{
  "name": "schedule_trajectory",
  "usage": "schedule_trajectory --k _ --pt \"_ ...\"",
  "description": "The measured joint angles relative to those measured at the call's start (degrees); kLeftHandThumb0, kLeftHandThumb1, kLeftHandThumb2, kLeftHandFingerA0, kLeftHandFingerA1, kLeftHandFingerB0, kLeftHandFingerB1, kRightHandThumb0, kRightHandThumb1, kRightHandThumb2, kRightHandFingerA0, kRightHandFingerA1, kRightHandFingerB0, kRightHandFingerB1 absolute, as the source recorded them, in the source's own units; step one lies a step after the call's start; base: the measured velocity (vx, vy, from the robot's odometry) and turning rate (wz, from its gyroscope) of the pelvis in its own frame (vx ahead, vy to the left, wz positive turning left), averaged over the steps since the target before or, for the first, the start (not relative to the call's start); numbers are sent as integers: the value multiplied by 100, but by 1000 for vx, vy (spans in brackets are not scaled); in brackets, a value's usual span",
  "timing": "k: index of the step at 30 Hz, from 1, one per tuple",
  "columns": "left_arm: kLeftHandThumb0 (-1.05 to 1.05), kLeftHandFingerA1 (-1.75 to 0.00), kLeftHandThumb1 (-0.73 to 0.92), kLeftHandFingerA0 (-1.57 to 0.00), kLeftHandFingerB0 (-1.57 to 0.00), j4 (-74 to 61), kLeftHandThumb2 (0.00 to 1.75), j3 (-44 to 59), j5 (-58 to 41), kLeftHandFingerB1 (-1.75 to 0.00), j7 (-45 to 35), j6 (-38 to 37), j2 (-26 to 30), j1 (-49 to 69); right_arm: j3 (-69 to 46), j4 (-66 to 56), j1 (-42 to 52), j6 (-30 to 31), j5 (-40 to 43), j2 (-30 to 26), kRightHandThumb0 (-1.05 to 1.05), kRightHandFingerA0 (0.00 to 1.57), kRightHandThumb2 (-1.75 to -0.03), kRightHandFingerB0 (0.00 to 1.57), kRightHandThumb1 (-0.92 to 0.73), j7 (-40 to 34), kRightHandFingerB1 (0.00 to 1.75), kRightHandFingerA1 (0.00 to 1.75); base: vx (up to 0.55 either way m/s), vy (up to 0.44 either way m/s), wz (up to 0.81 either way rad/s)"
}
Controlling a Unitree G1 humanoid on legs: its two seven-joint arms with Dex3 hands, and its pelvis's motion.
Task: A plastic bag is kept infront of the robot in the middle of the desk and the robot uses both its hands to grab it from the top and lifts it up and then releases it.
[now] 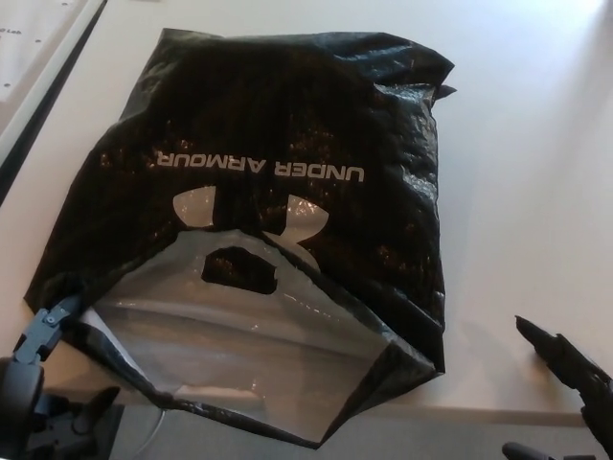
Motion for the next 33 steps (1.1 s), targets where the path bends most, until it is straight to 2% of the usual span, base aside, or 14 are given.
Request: schedule_trajectory --k 2,3,6,7,10,16,18,20,21,23,24,27,32,33 --pt "-22 -72 44 -43 0 2 90 -16 5 -44 9 -2 -2 20 23 -25 -43 81 13 162 -68 32 -80 4 -44 15 21 48 0 0 0" --pt "-31 -76 60 -34 -10 1 65 -27 6 -23 10 -1 -4 29 35 -25 -71 115 12 242 -67 38 -76 6 -45 15 26 46 0 0 0" --pt "-28 -74 46 -35 -1 -1 77 -34 3 -25 11 -1 -11 33 35 -24 -126 210 25 423 -67 38 -79 5 -45 13 20 50 0 0 0" --pt "-23 -91 60 -29 0 -1 57 -31 2 -16 17 -1 -14 35 42 -15 -164 253 31 510 -65 35 -80 3 -43 12 22 49 0 0 0" --pt "-23 -104 61 -27 0 -5 57 -6 2 0 74 -1 -62 40 85 38 -296 366 24 726 -68 37 -80 4 -44 -10 23 49 0 0 0" --pt "-31 -78 55 -27 0 212 72 167 16 0 411 -34 -295 25 140 280 -551 482 26 1141 -70 36 -80 5 -45 -146 20 49 0 0 0" --pt "-30 -80 56 -28 0 362 72 203 49 0 571 -36 -316 -43 155 382 -629 504 26 1261 -64 43 -58 5 -54 -217 21 37 0 0 0" --pt "-29 -81 56 -28 0 493 72 214 77 0 682 -46 -314 -103 163 476 -697 516 26 1339 -70 36 -80 4 -45 -262 19 49 0 0 0" --pt "-28 -80 56 -29 0 616 72 215 97 0 766 -71 -314 -156 166 567 -748 520 27 1392 -65 44 -58 6 -55 -293 21 37 0 0 0" --pt "-25 -84 56 -31 0 786 71 215 133 0 880 -111 -313 -223 171 717 -820 503 28 1461 -66 44 -57 4 -55 -337 25 38 0 0 0" --pt "-22 -93 63 -26 0 821 58 216 143 0 907 -122 -313 -238 173 749 -836 498 28 1476 -69 39 -79 5 -44 -348 22 49 0 0 0" --pt "-21 -100 64 -27 0 1015 58 247 156 0 1016 -186 -313 -311 181 970 -945 443 41 1586 -70 39 -80 5 -44 -401 21 49 0 0 0" --pt "-19 -99 65 -27 0 1253 58 251 160 0 1086 -295 -319 -470 346 1187 -1122 360 43 1818 -65 47 -58 5 -54 -400 21 38 3 0 1" --pt "-21 -105 64 -25 0 1263 58 251 160 0 1086 -305 -321 -476 360 1203 -1138 349 40 1832 -66 40 -81 3 -43 -400 20 51 0 0 0"
